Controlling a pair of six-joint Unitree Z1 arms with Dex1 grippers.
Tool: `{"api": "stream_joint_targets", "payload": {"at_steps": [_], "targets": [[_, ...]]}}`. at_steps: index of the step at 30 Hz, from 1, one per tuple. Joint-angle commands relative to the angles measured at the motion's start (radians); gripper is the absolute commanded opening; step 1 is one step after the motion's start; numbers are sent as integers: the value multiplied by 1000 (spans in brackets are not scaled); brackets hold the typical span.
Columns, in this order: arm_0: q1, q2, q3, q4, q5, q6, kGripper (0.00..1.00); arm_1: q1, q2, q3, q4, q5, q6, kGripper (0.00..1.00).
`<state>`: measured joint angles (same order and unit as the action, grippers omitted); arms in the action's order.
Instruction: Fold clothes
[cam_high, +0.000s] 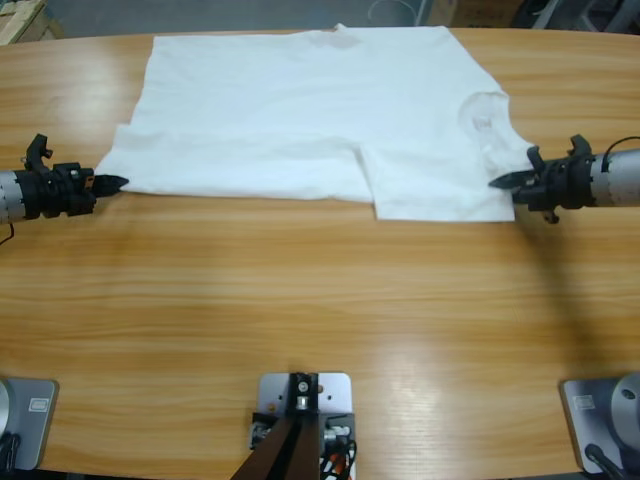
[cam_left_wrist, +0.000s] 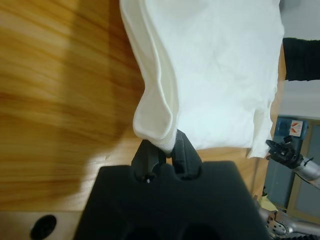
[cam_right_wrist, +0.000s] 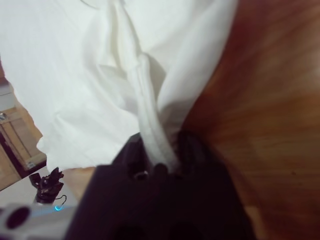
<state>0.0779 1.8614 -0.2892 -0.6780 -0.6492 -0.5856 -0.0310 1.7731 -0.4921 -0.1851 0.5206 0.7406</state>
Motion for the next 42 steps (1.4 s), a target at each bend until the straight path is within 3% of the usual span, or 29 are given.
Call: {"api": "stream_joint_targets", "payload": {"at_steps": [1,9,22,27,32,34,36,42], "targets": [[43,-37,45,-11,-13,-1,0,13,31,61,-8,12,-3,0],[131,-108,46,-6,-23,-28,0,13,-116,55,134,43,-30,0],[80,-169,181,5,3,-139,0,18,-230,138,218,49,-6,0],[6,-245,190,17,53,-235,0,23,-284,147,281,27,16,0],[-125,-343,225,58,124,-298,0,25,-367,147,358,19,23,0],[-196,-407,215,102,165,-336,0,28,-387,147,376,18,25,0],[-231,-489,156,255,207,-353,0,30,-397,147,387,20,26,0],[-177,-511,20,546,271,-244,0,33,-382,145,388,62,24,0]]}}
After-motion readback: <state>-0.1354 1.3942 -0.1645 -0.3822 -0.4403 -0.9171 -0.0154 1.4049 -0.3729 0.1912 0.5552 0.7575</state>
